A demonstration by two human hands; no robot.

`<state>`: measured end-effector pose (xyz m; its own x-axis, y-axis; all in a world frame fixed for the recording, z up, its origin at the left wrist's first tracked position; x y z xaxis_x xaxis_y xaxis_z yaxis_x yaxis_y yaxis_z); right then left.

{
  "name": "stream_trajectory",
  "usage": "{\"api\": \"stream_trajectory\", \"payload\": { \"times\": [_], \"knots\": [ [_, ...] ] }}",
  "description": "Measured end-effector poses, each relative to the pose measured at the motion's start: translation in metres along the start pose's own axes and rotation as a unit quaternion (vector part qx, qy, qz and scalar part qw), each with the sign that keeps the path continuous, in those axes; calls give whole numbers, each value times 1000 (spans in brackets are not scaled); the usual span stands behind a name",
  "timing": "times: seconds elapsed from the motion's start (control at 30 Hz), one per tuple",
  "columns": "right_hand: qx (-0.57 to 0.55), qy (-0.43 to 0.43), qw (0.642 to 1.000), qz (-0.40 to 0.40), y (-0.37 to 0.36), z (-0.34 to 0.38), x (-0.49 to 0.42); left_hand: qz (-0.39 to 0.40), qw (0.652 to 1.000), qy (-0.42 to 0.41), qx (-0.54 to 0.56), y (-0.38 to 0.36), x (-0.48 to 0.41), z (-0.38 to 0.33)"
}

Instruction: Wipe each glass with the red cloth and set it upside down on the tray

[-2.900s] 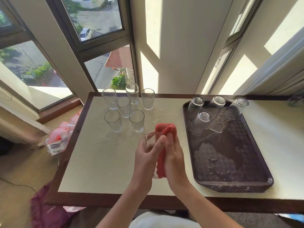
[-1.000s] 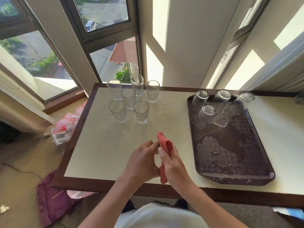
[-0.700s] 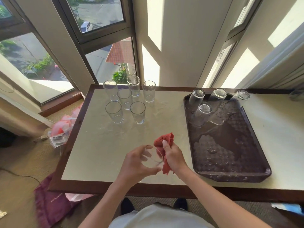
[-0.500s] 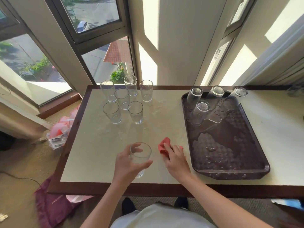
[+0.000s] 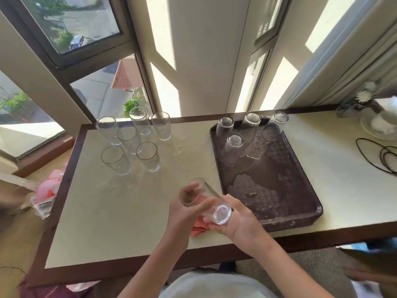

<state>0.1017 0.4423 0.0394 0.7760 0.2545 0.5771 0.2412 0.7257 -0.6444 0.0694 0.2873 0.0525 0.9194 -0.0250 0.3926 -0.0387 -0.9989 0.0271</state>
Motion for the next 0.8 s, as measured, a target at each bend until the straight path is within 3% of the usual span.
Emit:
{"api": "stream_trajectory", "payload": {
  "times": [0.17,0.33,0.4,0.5,0.57,0.67,0.8],
  "knots": [
    [-119,5,993,11,22,18,6,61,998,-11,-12,-33,-7,4],
    [-59,51,992,-97,46,53,4,162,968,8,-192,-39,-35,20],
    [5,79,987,-141,61,75,1,130,936,-1,-327,-30,-52,32],
    [154,126,960,-195,80,113,-6,80,825,48,-558,-14,-66,51],
    [318,172,901,-239,87,141,-15,82,775,68,-624,-9,-67,62],
    [566,218,740,-290,86,181,-35,84,758,63,-644,-10,-68,76],
    [691,196,639,-276,73,214,-66,66,758,63,-646,-9,-71,76]
  ]
}}
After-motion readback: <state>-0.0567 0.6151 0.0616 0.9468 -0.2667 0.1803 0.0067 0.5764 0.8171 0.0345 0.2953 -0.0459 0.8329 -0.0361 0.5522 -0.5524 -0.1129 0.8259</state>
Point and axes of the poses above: each hand's wrist, its own x-axis away from the middle knuckle, its own y-axis out of the back of the hand, z = x × y, the point moved 3 cm from there along -x, towards the middle knuckle, and after that the axes turned 7 degrees about -x, right-handed, at the moved point
